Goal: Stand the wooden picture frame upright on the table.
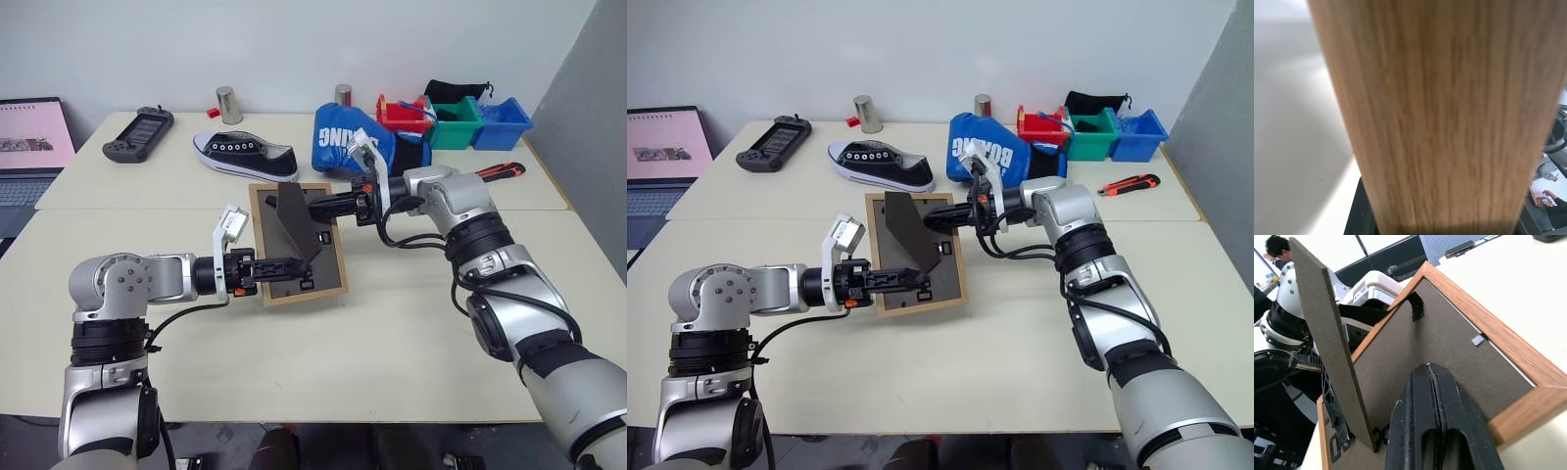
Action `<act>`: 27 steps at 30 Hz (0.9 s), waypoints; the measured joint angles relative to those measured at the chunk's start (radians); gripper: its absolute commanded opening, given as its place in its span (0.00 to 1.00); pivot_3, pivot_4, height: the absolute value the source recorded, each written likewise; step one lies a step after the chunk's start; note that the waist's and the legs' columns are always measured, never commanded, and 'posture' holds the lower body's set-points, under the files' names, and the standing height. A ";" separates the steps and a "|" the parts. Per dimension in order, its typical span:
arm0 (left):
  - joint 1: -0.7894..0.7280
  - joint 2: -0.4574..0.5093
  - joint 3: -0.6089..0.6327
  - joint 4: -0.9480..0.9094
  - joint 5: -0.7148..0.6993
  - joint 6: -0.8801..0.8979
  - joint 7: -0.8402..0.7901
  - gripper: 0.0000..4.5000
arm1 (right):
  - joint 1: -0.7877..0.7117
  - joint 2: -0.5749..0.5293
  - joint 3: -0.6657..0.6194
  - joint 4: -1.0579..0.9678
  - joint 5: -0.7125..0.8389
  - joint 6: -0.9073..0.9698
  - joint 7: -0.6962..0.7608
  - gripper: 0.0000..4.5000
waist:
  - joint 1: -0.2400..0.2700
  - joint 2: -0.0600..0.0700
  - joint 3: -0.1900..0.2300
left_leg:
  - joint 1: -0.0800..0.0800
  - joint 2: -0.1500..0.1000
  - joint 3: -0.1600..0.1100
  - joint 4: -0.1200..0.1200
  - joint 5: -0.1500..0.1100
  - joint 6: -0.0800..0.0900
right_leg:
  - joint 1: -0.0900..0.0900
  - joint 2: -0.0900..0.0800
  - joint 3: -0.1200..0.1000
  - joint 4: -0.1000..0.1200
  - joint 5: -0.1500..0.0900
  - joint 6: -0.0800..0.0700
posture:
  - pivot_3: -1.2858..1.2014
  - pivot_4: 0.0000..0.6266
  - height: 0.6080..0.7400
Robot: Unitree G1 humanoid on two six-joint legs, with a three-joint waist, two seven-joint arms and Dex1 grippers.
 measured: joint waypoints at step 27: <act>0.005 0.003 0.043 0.073 -0.229 0.133 0.137 0.29 | 0.430 -0.420 0.049 -0.120 -0.354 -1.393 -0.164 0.69 | -0.006 -0.002 0.001 | 0.003 0.001 0.006 0.002 0.001 0.000 | 0.001 -0.001 0.005 0.000 0.000 0.001 | 0.52 0.24 1.00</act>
